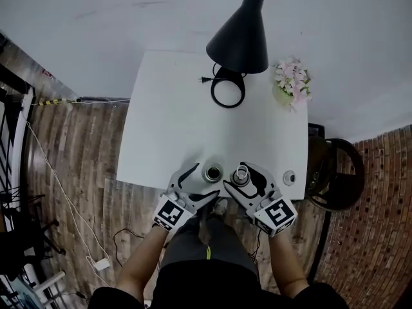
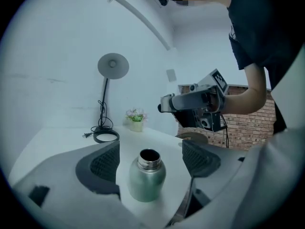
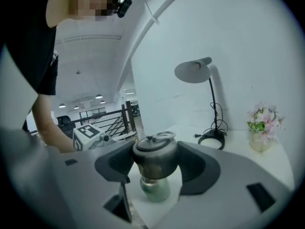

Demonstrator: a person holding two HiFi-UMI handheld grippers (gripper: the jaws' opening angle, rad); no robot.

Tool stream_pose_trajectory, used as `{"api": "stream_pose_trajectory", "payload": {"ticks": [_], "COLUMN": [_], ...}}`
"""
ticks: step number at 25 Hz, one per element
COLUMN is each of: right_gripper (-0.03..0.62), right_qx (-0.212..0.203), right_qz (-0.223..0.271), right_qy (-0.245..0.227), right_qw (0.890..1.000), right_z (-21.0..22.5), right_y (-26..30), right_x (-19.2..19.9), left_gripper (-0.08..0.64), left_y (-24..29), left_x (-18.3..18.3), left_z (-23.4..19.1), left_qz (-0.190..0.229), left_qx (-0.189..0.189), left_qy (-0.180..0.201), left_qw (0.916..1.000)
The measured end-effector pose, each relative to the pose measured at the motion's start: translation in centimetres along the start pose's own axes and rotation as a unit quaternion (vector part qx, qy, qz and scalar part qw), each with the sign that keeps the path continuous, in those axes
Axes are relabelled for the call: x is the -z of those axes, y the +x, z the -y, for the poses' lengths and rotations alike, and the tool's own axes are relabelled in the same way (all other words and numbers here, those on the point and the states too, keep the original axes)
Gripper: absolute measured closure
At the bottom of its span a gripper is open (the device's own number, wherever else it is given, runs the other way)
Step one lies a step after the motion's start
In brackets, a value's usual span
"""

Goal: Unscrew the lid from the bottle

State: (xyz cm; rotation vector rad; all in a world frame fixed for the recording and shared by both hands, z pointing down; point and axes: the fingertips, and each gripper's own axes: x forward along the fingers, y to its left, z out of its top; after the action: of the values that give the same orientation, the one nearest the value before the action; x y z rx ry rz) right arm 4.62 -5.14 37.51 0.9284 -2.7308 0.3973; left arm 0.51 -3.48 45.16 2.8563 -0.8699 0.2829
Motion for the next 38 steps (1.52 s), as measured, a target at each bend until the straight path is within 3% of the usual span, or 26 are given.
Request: {"api": "stream_pose_trajectory", "payload": {"ticks": [4, 8, 10, 11, 14, 16, 22, 28, 32, 38], "right_gripper": [0.316, 0.316, 0.316, 0.316, 0.316, 0.316, 0.316, 0.316, 0.316, 0.316], "right_qx": [0.024, 0.042, 0.049, 0.054, 0.068, 0.078, 0.106, 0.136, 0.15, 0.145], "right_qz": [0.009, 0.032, 0.035, 0.037, 0.047, 0.054, 0.067, 0.075, 0.085, 0.089], "right_qy": [-0.023, -0.022, -0.024, -0.026, -0.028, -0.027, -0.023, -0.03, -0.02, -0.021], "right_qw": [0.999, 0.998, 0.998, 0.998, 0.996, 0.995, 0.992, 0.987, 0.985, 0.985], "right_z": [0.2, 0.0, -0.1, 0.1, 0.4, 0.6, 1.4, 2.6, 3.5, 3.8], "right_y": [-1.5, -3.7, -4.9, -5.4, -6.7, -7.6, -10.1, -12.5, -13.9, -14.3], "right_x": [-1.1, -3.0, -3.3, -3.5, -4.1, -4.3, -4.9, -5.3, -5.9, -7.2], "left_gripper": [0.172, 0.187, 0.353, 0.399, 0.494, 0.514, 0.537, 0.537, 0.537, 0.537], "left_y": [-1.6, -2.9, -3.6, -3.9, -4.8, -5.9, -9.7, -13.7, -15.3, -15.7], "left_x": [-1.2, -2.2, -3.0, -3.4, -4.6, -5.9, -11.0, -16.0, -18.0, -18.0], "left_z": [-1.2, -1.0, -0.8, -0.8, -1.0, -1.4, -2.3, -2.7, -2.2, -2.7], "left_qz": [-0.004, -0.02, -0.014, -0.012, -0.007, 0.003, 0.053, 0.112, 0.122, 0.122], "left_qx": [-0.033, -0.055, -0.064, -0.068, -0.085, -0.106, -0.172, -0.234, -0.258, -0.28], "left_qy": [-0.023, -0.016, -0.015, -0.014, -0.003, 0.003, 0.032, 0.04, 0.029, 0.032], "left_qw": [0.9992, 0.9982, 0.9977, 0.9975, 0.9964, 0.9943, 0.9832, 0.9648, 0.9579, 0.9518]}}
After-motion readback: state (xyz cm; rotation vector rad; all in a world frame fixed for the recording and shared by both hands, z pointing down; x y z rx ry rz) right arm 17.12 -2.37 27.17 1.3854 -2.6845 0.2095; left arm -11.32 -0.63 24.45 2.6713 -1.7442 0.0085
